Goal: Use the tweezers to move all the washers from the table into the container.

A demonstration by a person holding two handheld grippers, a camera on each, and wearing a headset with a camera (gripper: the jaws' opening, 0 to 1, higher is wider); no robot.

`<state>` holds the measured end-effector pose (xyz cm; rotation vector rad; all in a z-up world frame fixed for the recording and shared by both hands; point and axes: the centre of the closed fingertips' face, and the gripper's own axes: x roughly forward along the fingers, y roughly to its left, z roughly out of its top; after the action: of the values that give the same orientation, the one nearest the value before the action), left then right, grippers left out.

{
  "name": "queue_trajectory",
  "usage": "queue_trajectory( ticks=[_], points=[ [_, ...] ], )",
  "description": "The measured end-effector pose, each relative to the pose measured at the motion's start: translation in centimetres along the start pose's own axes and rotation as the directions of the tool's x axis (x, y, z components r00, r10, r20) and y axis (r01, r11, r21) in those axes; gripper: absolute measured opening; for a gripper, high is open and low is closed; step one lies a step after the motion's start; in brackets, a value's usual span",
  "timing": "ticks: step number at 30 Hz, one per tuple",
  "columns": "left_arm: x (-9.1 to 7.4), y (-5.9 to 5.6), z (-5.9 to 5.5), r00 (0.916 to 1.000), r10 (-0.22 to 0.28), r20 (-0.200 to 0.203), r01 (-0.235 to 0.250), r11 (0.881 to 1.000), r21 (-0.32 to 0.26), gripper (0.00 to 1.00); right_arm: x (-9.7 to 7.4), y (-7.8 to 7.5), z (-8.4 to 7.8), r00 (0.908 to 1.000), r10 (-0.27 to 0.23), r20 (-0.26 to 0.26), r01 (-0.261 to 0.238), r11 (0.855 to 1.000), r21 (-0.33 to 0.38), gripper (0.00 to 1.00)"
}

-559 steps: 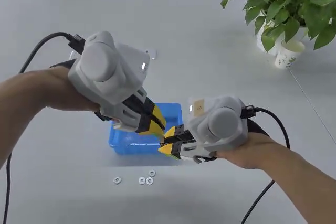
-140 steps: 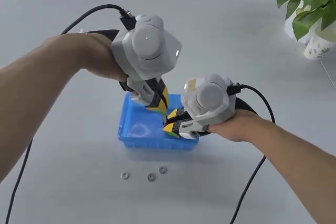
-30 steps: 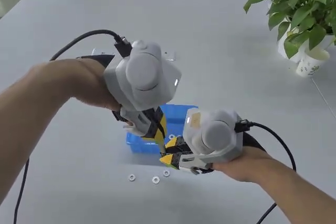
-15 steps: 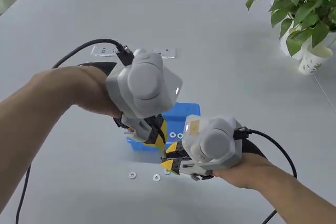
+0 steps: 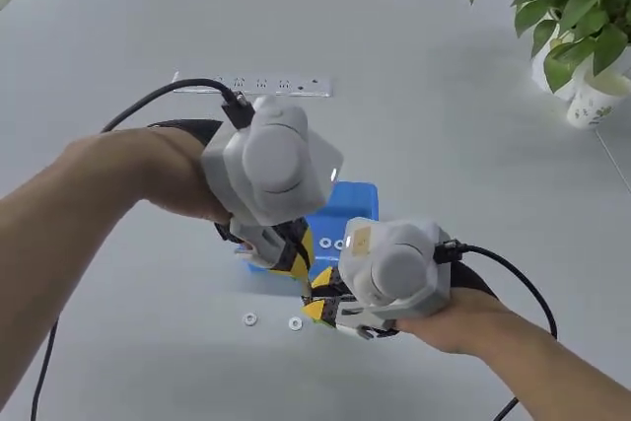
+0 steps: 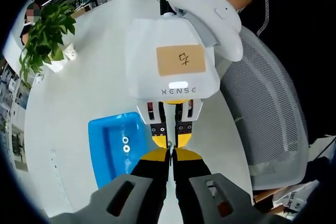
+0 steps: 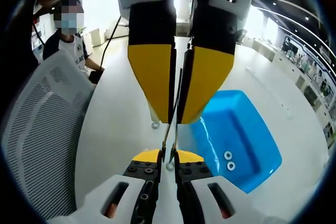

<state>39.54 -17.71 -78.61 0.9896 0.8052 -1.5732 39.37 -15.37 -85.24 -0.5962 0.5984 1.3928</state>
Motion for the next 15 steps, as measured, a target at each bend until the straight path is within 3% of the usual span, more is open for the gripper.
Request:
queue_trajectory(
  ticks=[15],
  points=[
    [0.73,0.1,-0.08,1.0,-0.007,-0.001,0.007,1.0,-0.003,0.06,0.44,0.04,-0.65,1.0,0.008,-0.004,-0.008,1.0,0.017,0.12]
  ],
)
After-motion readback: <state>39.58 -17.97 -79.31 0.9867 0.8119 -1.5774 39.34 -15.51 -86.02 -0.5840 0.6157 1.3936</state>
